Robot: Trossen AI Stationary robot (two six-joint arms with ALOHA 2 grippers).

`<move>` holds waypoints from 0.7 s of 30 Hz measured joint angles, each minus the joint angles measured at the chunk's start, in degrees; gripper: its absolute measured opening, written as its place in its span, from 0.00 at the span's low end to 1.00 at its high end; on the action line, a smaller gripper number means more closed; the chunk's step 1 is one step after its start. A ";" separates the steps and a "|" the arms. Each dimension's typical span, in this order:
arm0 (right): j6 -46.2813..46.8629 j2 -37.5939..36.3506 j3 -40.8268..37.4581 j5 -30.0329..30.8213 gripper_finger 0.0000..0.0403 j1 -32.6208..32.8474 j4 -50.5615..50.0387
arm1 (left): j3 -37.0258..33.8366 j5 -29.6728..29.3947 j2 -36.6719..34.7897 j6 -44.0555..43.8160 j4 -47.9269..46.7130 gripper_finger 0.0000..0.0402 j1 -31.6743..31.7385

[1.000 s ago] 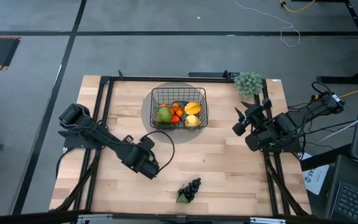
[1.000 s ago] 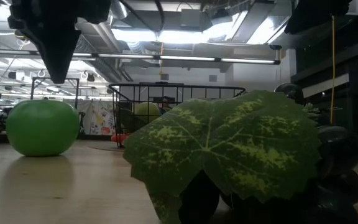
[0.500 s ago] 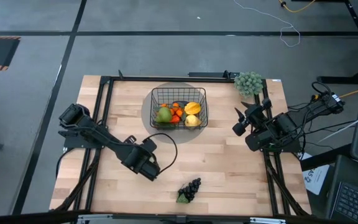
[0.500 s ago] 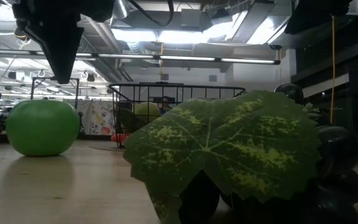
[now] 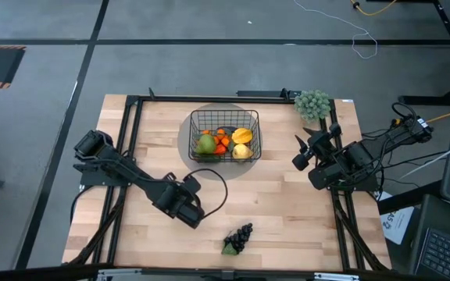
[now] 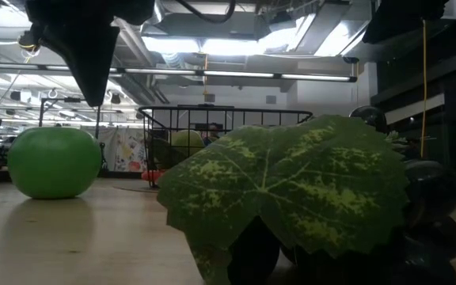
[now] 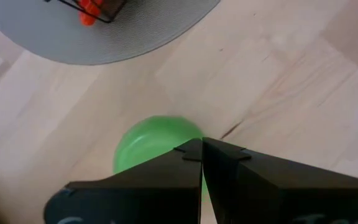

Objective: Build produce basket
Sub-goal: Put the green apple into the wire basket

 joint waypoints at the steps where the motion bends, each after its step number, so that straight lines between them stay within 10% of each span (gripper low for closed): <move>1: 0.00 0.00 0.00 0.00 0.43 -0.02 0.00 | 0.00 0.01 0.00 0.00 0.45 0.00 -0.02; 21: 0.00 0.00 0.00 0.04 0.43 0.00 -0.01 | 5.96 9.14 0.04 14.42 -6.03 0.00 0.18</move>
